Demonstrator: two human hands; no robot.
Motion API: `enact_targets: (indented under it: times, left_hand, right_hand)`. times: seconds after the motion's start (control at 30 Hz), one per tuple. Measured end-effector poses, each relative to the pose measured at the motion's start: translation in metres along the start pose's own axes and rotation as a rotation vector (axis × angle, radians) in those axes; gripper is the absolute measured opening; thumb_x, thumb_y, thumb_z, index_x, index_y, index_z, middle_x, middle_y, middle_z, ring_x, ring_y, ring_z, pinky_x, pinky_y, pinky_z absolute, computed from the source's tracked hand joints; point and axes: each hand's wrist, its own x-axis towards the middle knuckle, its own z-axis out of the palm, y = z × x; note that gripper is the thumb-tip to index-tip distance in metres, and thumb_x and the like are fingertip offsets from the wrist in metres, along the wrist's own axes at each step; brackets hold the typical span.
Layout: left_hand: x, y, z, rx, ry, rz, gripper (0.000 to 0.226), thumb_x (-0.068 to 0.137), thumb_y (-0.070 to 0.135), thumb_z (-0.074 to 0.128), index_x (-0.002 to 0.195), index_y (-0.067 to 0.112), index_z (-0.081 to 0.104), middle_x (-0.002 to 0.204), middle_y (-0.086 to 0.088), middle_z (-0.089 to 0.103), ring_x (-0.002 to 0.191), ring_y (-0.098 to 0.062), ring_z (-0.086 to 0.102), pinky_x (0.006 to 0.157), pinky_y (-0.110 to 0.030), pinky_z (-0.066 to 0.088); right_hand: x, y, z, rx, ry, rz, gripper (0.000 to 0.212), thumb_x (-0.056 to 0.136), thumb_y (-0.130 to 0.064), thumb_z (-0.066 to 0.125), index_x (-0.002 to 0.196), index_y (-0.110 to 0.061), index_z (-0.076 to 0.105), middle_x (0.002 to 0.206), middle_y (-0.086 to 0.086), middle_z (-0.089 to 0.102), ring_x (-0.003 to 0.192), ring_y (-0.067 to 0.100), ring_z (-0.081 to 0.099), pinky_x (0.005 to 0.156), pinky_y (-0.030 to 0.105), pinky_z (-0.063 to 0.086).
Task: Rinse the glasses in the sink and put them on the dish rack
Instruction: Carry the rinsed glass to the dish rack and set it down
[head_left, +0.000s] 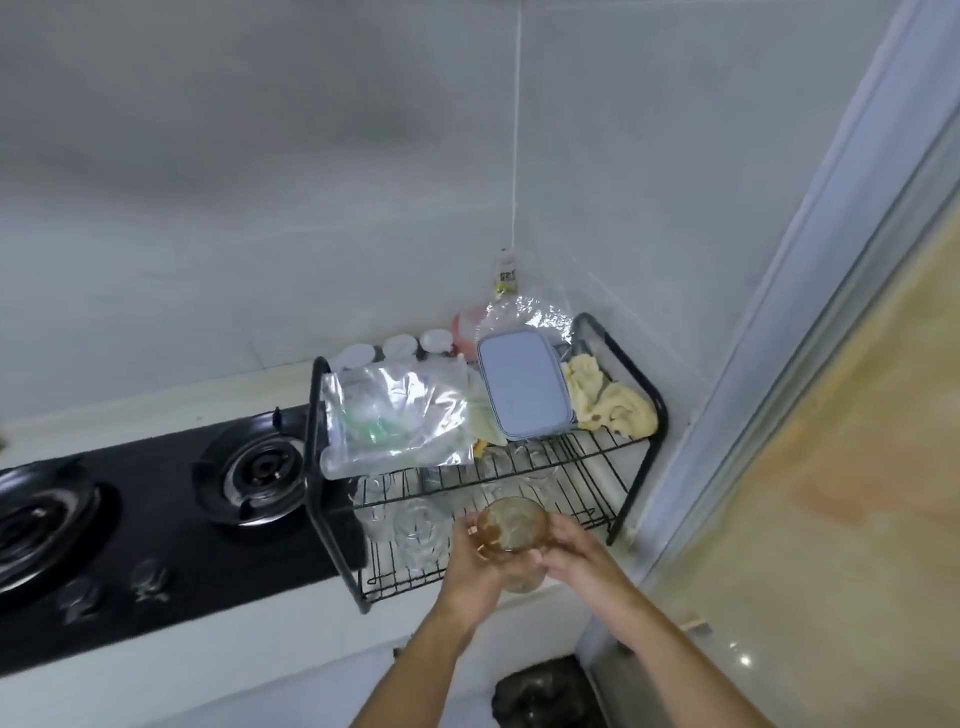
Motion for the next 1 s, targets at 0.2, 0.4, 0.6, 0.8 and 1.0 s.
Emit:
enact_targets:
  times: [0.2, 0.4, 0.6, 0.8, 1.0]
  left_hand:
    - [-0.013, -0.006, 0.011, -0.138, 0.169, -0.126, 0.076, 0.077, 0.024, 0.091, 0.136, 0.020, 0.043, 0.124, -0.004, 0.065, 0.108, -0.021, 0.070, 0.084, -0.033, 0.060]
    - [-0.013, -0.009, 0.013, -0.136, 0.262, -0.287, 0.066, 0.079, 0.062, 0.078, 0.126, 0.021, 0.056, 0.095, 0.003, 0.074, 0.090, -0.017, 0.069, 0.089, -0.043, 0.057]
    - [0.008, -0.009, 0.005, -0.176, 0.243, -0.485, 0.074, 0.084, 0.076, 0.064, 0.117, 0.010, 0.068, 0.091, -0.006, 0.072, 0.089, -0.023, 0.070, 0.074, -0.036, 0.057]
    - [0.025, -0.014, -0.002, -0.276, 0.271, -0.493, 0.075, 0.087, 0.057, 0.065, 0.141, 0.007, 0.051, 0.093, -0.011, 0.068, 0.048, -0.016, 0.062, 0.045, -0.023, 0.045]
    - [0.031, -0.013, -0.007, -0.314, 0.259, -0.448, 0.051, 0.107, 0.051, 0.047, 0.121, 0.007, 0.067, 0.097, -0.012, 0.080, 0.084, -0.024, 0.075, 0.065, -0.032, 0.058]
  right_hand:
    - [0.022, 0.005, -0.008, -0.084, -0.167, 0.002, 0.051, 0.076, -0.058, 0.075, 0.121, -0.044, 0.056, 0.132, -0.012, 0.059, 0.123, 0.013, 0.059, 0.108, 0.046, 0.051]
    - [0.023, 0.000, 0.001, -0.130, -0.224, 0.045, 0.055, 0.088, -0.057, 0.070, 0.129, -0.029, 0.046, 0.122, -0.006, 0.061, 0.107, 0.010, 0.065, 0.096, 0.036, 0.055]
    - [0.022, -0.001, 0.010, -0.232, -0.186, 0.000, 0.054, 0.090, -0.049, 0.073, 0.130, -0.029, 0.042, 0.123, -0.005, 0.056, 0.109, 0.008, 0.059, 0.079, 0.020, 0.046]
    - [0.026, -0.001, 0.020, -0.299, -0.120, -0.021, 0.065, 0.085, -0.048, 0.079, 0.136, -0.031, 0.042, 0.129, -0.002, 0.054, 0.109, 0.011, 0.062, 0.074, 0.015, 0.044]
    - [0.035, -0.006, 0.022, -0.354, -0.047, -0.053, 0.067, 0.085, -0.035, 0.082, 0.144, -0.031, 0.048, 0.143, -0.008, 0.050, 0.108, 0.008, 0.065, 0.086, 0.019, 0.055]
